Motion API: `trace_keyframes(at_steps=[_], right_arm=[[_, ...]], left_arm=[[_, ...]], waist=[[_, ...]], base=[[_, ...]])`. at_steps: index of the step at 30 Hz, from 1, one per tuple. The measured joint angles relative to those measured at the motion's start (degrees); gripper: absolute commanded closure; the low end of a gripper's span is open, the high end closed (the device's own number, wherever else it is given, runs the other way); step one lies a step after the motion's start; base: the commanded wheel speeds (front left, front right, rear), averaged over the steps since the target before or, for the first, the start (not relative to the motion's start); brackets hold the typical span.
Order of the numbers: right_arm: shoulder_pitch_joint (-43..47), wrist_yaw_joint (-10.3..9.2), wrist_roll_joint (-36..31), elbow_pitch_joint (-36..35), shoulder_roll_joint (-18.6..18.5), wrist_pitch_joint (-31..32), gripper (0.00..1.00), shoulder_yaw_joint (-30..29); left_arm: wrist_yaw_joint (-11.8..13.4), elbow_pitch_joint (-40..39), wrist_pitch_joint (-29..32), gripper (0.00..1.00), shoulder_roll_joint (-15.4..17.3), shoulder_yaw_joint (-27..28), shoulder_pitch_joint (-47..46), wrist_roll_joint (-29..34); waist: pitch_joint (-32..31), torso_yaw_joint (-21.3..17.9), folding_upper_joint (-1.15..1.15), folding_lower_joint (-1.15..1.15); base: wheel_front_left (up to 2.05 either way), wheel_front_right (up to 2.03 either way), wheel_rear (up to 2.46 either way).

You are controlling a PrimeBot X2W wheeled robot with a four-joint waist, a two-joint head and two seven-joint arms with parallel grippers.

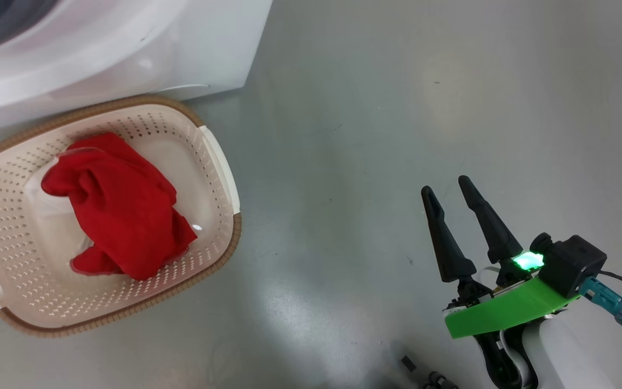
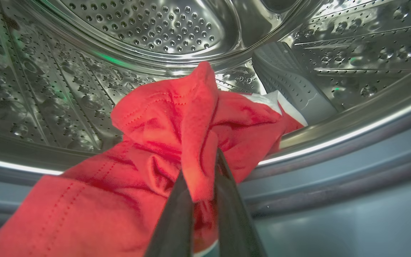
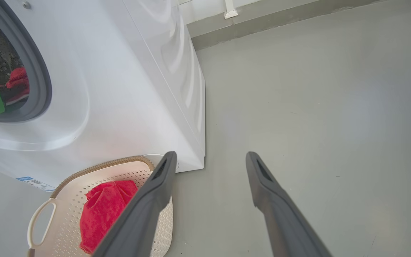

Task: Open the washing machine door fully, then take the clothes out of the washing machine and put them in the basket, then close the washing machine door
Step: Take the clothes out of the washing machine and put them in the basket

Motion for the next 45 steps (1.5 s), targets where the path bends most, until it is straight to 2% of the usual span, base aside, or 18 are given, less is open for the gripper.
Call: trace_keyframes(at_steps=[8,14,24,30,35,39,45], right_arm=[[0.01,0.0,-0.01,0.11,0.0,0.0,0.0,-0.23],[0.07,0.0,-0.14,0.56,-0.01,0.0,0.0,-0.65],[0.62,0.0,-1.27,1.11,-0.01,0.0,0.0,-2.29],[3.08,0.0,-2.12,1.68,-0.01,0.0,0.0,-3.66],[4.59,0.0,-2.68,1.77,-0.01,0.0,0.0,-4.22],[6.33,0.0,-4.09,1.89,-0.01,0.0,0.0,-5.93],[7.59,0.0,-4.65,1.89,0.0,0.0,0.0,-7.45]], left_arm=[[-0.04,-0.25,-2.24,1.0,-1.13,-0.7,0.01,-0.56],[-1.16,-3.63,-3.28,1.0,-2.96,1.36,1.39,-4.61],[-2.03,-22.16,-3.3,1.0,-7.46,7.6,15.2,-12.35],[-2.57,-31.82,-3.3,1.0,-10.43,9.48,24.48,-12.49],[-3.16,-36.53,-3.3,1.0,-12.4,10.27,29.39,-12.35],[-4.99,-42.56,-3.3,1.0,-15.24,12.02,34.62,-12.01],[-6.19,-49.27,-3.3,1.0,-18.49,14.68,41.74,-11.56]], waist=[[-1.04,0.61,0.0,0.0],[-2.75,1.18,0.0,0.0],[-6.58,3.25,0.0,0.0],[-9.46,4.87,0.0,0.0],[-11.51,5.94,0.0,0.0],[-13.67,7.68,0.0,0.0],[-16.1,9.55,0.0,0.0]], base=[[0.0,0.0,0.0],[0.0,0.0,0.0],[0.0,0.0,0.0],[0.0,0.0,0.0],[0.0,0.0,0.0],[0.0,0.0,0.0],[0.0,0.0,0.0]])
